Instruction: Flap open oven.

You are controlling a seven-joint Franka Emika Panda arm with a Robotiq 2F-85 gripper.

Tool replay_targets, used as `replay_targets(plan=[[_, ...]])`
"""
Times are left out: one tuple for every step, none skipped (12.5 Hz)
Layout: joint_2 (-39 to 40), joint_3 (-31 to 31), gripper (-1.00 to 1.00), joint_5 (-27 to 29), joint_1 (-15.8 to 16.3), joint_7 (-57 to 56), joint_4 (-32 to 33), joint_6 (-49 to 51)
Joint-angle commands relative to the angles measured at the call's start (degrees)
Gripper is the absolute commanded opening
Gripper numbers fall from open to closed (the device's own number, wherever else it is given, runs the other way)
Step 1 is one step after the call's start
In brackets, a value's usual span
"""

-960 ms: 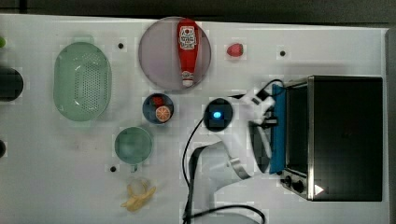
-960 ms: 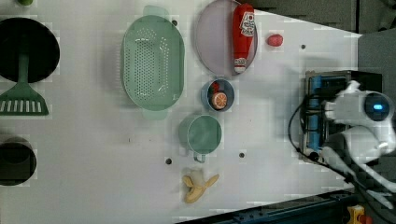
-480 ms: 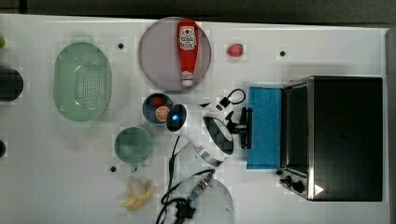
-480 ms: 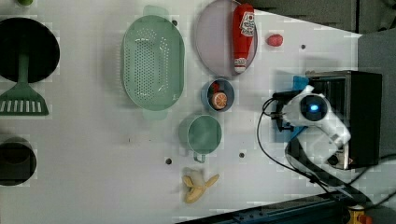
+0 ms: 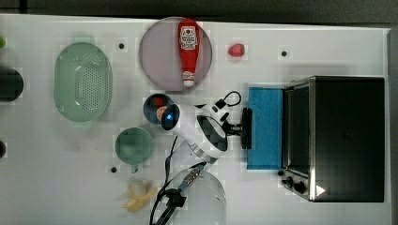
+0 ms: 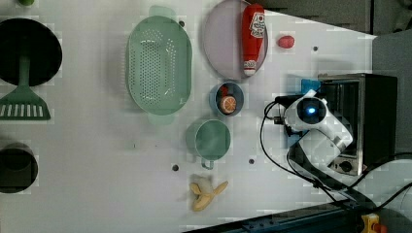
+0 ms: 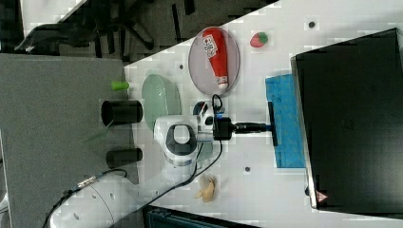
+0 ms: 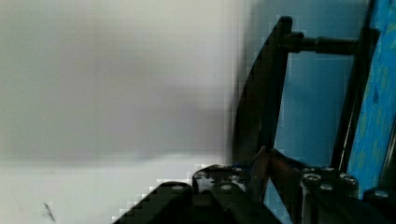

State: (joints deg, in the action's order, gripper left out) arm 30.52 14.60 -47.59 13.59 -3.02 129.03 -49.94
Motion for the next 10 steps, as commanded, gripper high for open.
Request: replay_targets(plan=[[-9.4, -0.5, -0.65, 9.0, -0.3, 3.4, -3.7, -1.2], [-12.9, -0.5, -0.65, 14.9, -0.4, 3.4, -3.8, -0.8], [-16.4, -0.5, -0.65, 20.8, -0.5, 3.4, -3.9, 0.3], [-20.0, -0.5, -0.65, 25.9, -0.5, 3.4, -4.0, 2.0], [-23.4, -0.5, -0.65, 30.0, -0.5, 3.4, -4.3, 4.8], [-26.7, -0.4, -0.65, 34.0, -0.5, 3.4, -4.8, 8.6], [-29.6, -0.3, -0.65, 38.0, -0.5, 3.4, -5.6, 13.6], [-32.2, 0.1, -0.65, 42.0, -0.5, 3.7, -6.8, 18.9], [-34.5, 0.6, -0.65, 45.6, -0.5, 3.8, -8.5, 24.1], [-36.3, 1.1, -0.65, 47.0, -0.6, 3.9, -10.4, 28.8]])
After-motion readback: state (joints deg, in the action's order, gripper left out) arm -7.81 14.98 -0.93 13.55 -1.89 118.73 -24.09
